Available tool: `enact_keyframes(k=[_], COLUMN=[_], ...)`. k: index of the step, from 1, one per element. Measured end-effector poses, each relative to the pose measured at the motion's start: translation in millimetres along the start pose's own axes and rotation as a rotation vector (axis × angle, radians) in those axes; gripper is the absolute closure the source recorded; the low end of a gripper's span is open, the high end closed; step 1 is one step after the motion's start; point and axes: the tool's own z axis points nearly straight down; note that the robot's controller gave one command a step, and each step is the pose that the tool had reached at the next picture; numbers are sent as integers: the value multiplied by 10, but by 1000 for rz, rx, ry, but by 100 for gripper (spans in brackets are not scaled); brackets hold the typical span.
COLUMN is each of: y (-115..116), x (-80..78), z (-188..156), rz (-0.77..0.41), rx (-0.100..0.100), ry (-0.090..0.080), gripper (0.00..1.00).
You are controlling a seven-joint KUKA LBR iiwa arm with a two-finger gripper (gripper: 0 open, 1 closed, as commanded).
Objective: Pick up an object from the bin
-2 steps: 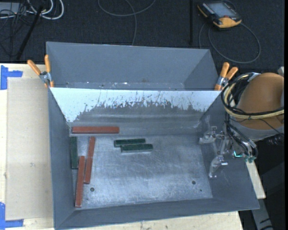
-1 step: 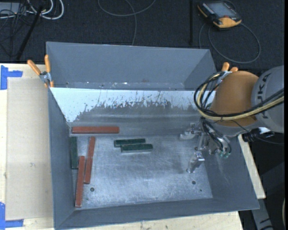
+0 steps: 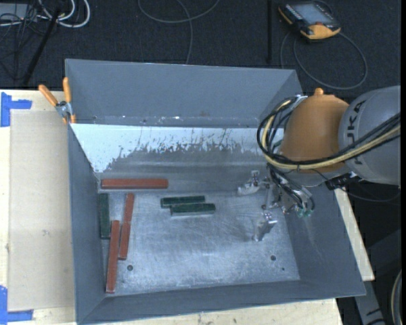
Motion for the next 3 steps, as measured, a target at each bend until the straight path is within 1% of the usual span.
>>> enact_keyframes(k=[1, 2, 3], y=[233, 569, 702], x=[-372, -399, -521], z=[211, 32, 272], rz=[-31, -40, -107], rx=[5, 3, 6], ry=[-9, -1, -20], gripper=[0, 0, 100])
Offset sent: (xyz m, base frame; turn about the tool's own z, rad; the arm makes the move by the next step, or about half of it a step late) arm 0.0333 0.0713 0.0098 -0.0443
